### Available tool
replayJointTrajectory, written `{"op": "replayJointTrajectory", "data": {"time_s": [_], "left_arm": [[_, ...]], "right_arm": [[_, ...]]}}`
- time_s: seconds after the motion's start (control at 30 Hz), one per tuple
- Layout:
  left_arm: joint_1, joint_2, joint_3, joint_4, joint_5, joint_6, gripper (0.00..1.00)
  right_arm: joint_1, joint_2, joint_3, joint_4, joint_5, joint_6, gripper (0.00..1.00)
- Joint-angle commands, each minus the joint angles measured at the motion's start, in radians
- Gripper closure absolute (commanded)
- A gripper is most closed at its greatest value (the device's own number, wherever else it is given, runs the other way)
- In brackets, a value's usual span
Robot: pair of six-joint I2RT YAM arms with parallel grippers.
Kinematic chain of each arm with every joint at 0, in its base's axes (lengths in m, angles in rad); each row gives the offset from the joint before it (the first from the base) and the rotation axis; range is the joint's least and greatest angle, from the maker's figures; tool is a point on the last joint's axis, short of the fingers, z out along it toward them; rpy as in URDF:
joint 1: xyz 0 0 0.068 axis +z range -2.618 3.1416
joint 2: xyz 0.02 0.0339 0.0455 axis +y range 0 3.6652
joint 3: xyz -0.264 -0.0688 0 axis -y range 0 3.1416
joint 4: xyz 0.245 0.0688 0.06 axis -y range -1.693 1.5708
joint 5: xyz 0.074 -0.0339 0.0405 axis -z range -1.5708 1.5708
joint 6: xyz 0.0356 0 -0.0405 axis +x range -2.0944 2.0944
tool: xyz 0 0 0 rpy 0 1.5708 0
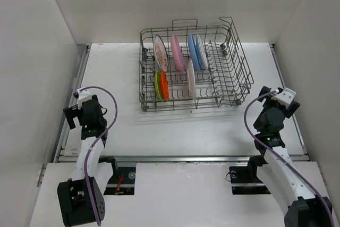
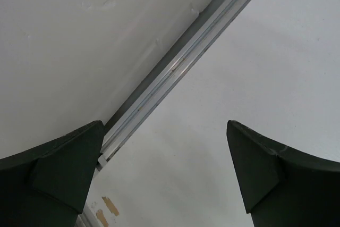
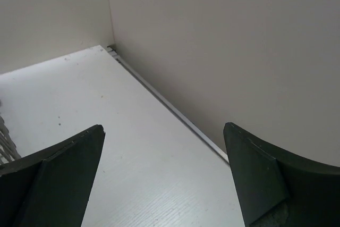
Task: Unload the plates from the dish rack
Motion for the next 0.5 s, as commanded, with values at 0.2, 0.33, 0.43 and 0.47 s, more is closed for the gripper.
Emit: {"op": "replayJointTrajectory", "data": {"time_s": [0.2, 0.33, 0.43, 0.47], "left_arm": [[0.002, 0.002, 0.092, -0.011, 0.089, 0.046, 0.00], [0.002, -0.011, 0.369, -0.430, 0.389, 0.181, 0.00], [0.002, 0.077, 0.673, -0.619, 0.537, 0.132, 0.00], [0.002, 0.112, 0.762, -0.766, 0.586, 0.132, 0.00]], "right_arm": [[-0.003, -0.142, 0.111, -0.108, -0.049, 0.020, 0.01], [-0.003, -0.066, 0.318, -0.330, -0.079, 0.059, 0.01], [-0.003, 0.037, 0.537, -0.501, -0.203, 0.081, 0.01], [-0.003, 0.063, 0.583, -0.580, -0.243, 0.081, 0.01]]}}
